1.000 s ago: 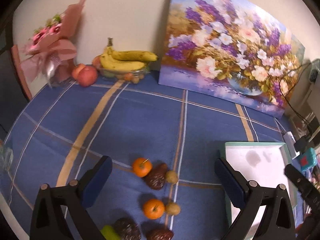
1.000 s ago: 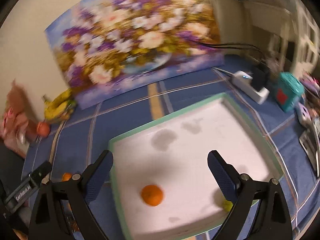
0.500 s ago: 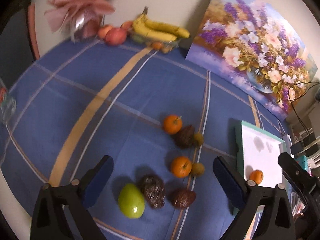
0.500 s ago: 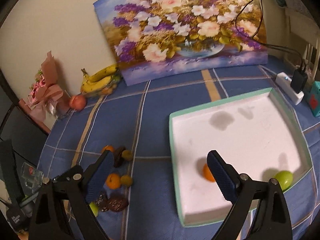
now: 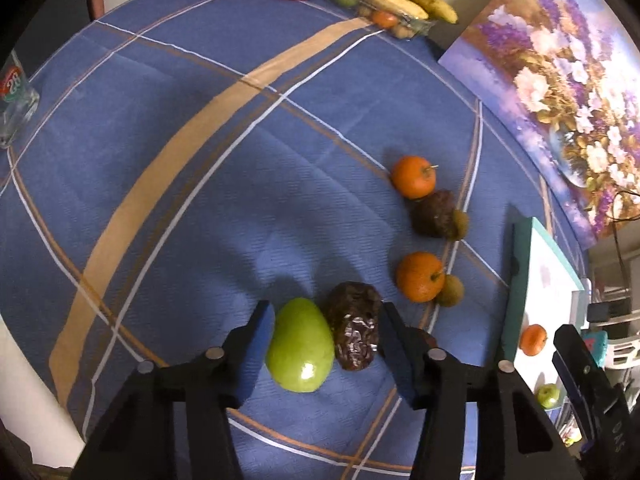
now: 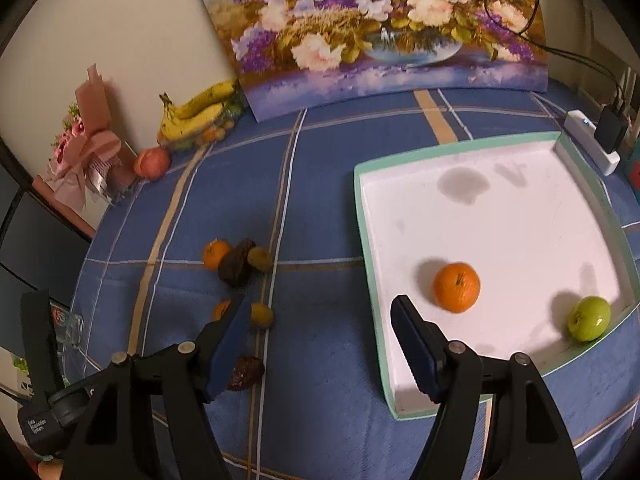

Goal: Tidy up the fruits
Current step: 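Grasp a dark dried date with the left tool while the right tool approaches another date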

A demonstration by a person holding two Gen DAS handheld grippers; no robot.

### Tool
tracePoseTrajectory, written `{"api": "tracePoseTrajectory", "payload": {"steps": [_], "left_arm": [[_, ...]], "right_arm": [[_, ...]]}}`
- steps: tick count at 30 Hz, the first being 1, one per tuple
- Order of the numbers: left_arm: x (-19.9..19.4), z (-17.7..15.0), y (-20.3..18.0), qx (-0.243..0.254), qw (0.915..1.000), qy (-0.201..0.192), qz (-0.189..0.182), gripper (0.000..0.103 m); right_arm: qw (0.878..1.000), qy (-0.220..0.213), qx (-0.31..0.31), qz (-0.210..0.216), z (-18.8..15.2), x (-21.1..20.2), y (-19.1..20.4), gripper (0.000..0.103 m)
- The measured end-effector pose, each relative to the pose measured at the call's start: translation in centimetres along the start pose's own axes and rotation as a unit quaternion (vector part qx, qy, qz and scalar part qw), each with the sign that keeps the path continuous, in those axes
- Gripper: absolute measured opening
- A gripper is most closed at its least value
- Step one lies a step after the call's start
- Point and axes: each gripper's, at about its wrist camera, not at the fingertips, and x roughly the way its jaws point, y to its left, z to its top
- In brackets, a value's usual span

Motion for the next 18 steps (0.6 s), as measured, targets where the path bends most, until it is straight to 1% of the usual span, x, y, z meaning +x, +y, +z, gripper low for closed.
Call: {"api": "tracePoseTrajectory", "payload": {"steps": [4,8,10,14,16,18], "left_arm": [[0.0,0.0,-0.5,0.010,0.9999,-0.002,-0.001,0.053],[0.2,0.1,-1.2,0.025,0.9996,-0.004,0.007,0.048],[0.3,0.3,-1.2,0.018,0.9998,-0.003,0.002,0.047],[0.1,0.7,0.0,-0.020,0.9995,-0.003,-0.024,0.047],[-0.2,0.8,-0.1,-0.016,0.9994,-0.010,-0.028,0.047],[-0.3,0.8,-0.8,0.002,0.9995,-0.015,-0.027,0.048]], "right_arm": [[1.000,0.012,-0.003,-0.005,-0.2,0.7,0.2,0.073],[1.000,0.021,-0.005,-0.009,-0.3,1.3,0.1,0.073],[1.000,0.022,-0.005,-0.010,-0.3,1.4,0.1,0.073],[1.000,0.023,-0.005,-0.011,-0.3,1.5,0.0,0.073],[1.000,0.024,-0.007,-0.012,-0.3,1.5,0.1,0.073],[1.000,0.024,-0.009,-0.013,-0.3,1.6,0.3,0.073]]}}
